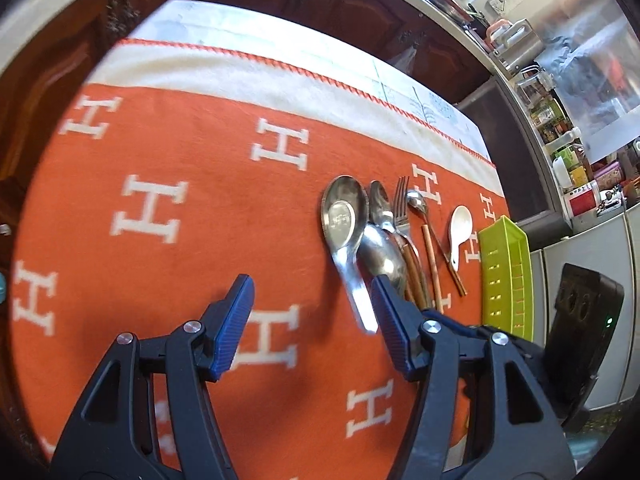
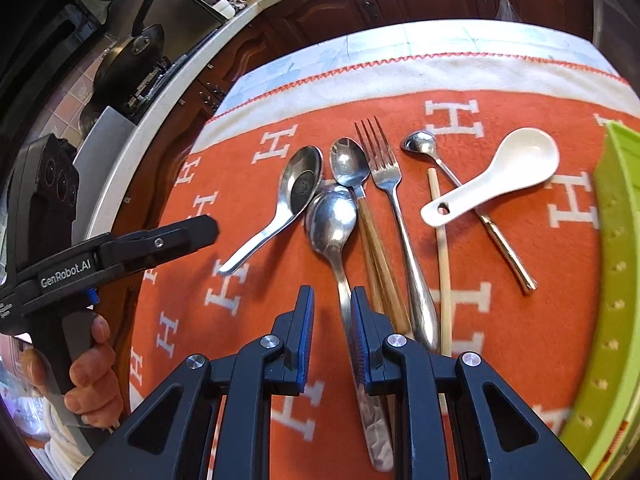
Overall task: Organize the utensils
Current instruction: 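Grasp a metal spoon with the left tool while the right tool grasps another spoon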
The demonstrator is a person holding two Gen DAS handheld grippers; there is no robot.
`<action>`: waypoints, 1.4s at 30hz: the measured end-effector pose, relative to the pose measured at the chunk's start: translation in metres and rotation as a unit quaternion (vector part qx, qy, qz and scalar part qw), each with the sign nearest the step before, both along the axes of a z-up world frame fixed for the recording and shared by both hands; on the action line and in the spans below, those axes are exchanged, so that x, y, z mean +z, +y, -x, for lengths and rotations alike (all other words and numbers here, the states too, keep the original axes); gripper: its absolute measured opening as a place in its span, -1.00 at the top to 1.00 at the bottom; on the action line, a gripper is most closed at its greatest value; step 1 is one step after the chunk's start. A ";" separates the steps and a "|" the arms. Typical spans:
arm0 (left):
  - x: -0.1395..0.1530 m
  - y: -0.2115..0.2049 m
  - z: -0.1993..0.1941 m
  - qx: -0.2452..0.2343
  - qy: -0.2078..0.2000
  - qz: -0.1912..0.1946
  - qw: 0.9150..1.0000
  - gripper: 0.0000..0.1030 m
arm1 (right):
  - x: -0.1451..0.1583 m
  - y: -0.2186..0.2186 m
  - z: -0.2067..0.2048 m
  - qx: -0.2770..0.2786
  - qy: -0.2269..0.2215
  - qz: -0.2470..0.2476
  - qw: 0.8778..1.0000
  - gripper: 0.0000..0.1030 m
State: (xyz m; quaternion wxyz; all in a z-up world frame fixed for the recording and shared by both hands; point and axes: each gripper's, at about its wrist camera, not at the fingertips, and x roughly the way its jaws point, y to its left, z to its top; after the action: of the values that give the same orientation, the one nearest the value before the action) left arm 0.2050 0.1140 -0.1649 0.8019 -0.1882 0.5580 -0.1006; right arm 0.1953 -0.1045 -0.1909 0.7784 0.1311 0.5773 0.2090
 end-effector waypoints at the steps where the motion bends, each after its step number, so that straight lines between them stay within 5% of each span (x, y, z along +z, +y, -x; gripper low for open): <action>1: -0.005 -0.005 -0.006 -0.004 0.006 0.005 1.000 -0.13 | -0.004 0.002 -0.002 0.000 0.003 -0.001 1.000 0.64; 13: -0.036 -0.043 -0.026 -0.015 0.029 0.049 0.998 -0.09 | -0.017 0.013 -0.012 0.012 -0.018 -0.006 1.000 0.63; 20: -0.050 -0.051 -0.030 0.002 0.044 0.091 0.995 0.59 | -0.017 0.011 -0.010 0.011 -0.020 -0.011 1.000 0.64; 25: -0.056 -0.051 -0.029 0.007 0.038 0.109 0.993 0.78 | -0.015 0.009 -0.007 0.014 -0.023 -0.012 1.000 0.64; 27: -0.057 -0.050 -0.028 0.012 0.036 0.100 0.994 0.97 | -0.015 0.010 -0.007 0.015 -0.025 -0.012 1.000 0.66; 42: -0.033 -0.008 0.022 0.070 -0.011 0.005 0.997 0.97 | 0.002 0.035 0.009 0.051 -0.078 0.036 0.995 0.94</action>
State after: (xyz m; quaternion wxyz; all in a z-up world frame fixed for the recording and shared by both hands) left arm 0.1831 0.1055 -0.1983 0.8123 -0.2297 0.5338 -0.0490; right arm 0.1864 -0.0699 -0.1884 0.8137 0.0568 0.5277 0.2369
